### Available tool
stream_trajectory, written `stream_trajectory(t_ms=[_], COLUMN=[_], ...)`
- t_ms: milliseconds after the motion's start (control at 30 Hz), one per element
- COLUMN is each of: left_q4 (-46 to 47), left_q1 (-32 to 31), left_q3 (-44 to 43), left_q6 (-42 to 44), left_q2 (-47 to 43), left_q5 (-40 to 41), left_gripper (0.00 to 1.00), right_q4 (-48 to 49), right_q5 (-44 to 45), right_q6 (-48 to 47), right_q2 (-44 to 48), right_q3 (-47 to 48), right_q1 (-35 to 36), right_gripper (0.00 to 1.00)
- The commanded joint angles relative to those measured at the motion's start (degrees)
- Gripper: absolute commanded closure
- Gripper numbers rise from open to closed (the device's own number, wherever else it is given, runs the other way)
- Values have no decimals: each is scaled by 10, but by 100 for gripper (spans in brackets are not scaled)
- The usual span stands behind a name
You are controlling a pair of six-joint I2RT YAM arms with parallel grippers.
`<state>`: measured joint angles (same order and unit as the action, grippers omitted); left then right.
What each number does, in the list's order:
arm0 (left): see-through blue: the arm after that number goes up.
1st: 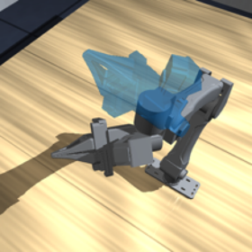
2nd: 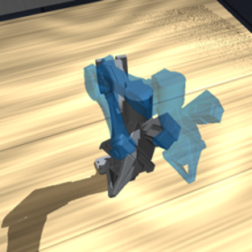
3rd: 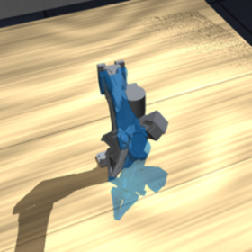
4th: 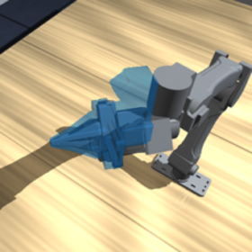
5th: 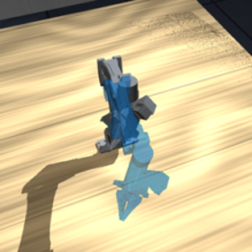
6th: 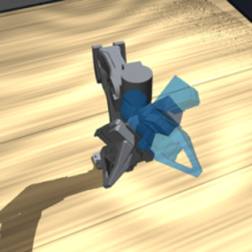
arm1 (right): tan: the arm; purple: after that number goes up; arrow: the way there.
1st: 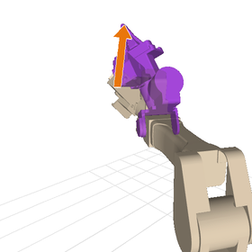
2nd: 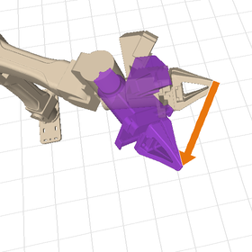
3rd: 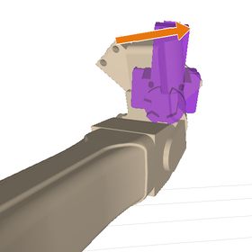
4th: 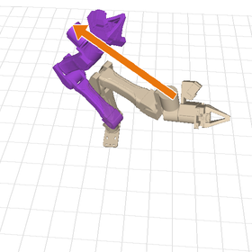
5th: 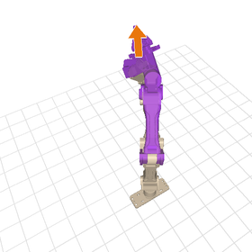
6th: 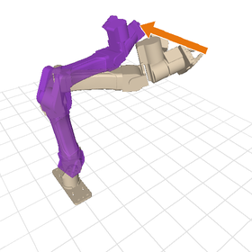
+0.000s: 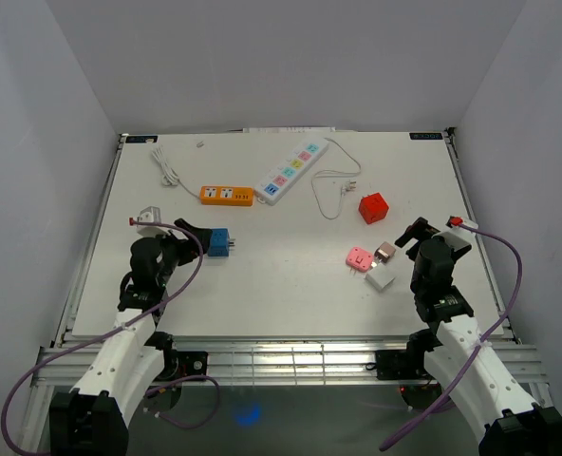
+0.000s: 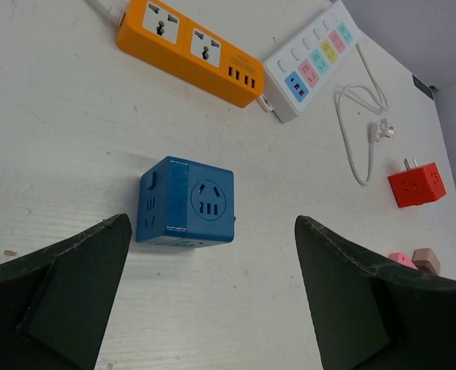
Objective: Insert the plug
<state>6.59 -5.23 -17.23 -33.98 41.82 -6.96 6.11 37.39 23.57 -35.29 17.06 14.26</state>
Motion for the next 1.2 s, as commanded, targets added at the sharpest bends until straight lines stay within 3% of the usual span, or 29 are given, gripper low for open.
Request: stream_trajectory(t_ms=[0,267,467,1167], left_q4=[10,2,-20,-57], left_q1=[-1,-22,-89,-127], left_q3=[-9,-49,-91,-187], left_q6=[12,27,44,69], left_q2=[14,114,171,343], left_q5=[-4,10,100,151], left_gripper=[2,2,2,3], right_q4=[14,14,15,13], right_q5=[1,-13,-28,-47], right_q6=[-3,-5,-5,-7], right_q2=[3,-2,1,-9], right_q3=[1,4,3,9], right_q1=[-1,-1,-1,-1], right_gripper=[11,11,11,11])
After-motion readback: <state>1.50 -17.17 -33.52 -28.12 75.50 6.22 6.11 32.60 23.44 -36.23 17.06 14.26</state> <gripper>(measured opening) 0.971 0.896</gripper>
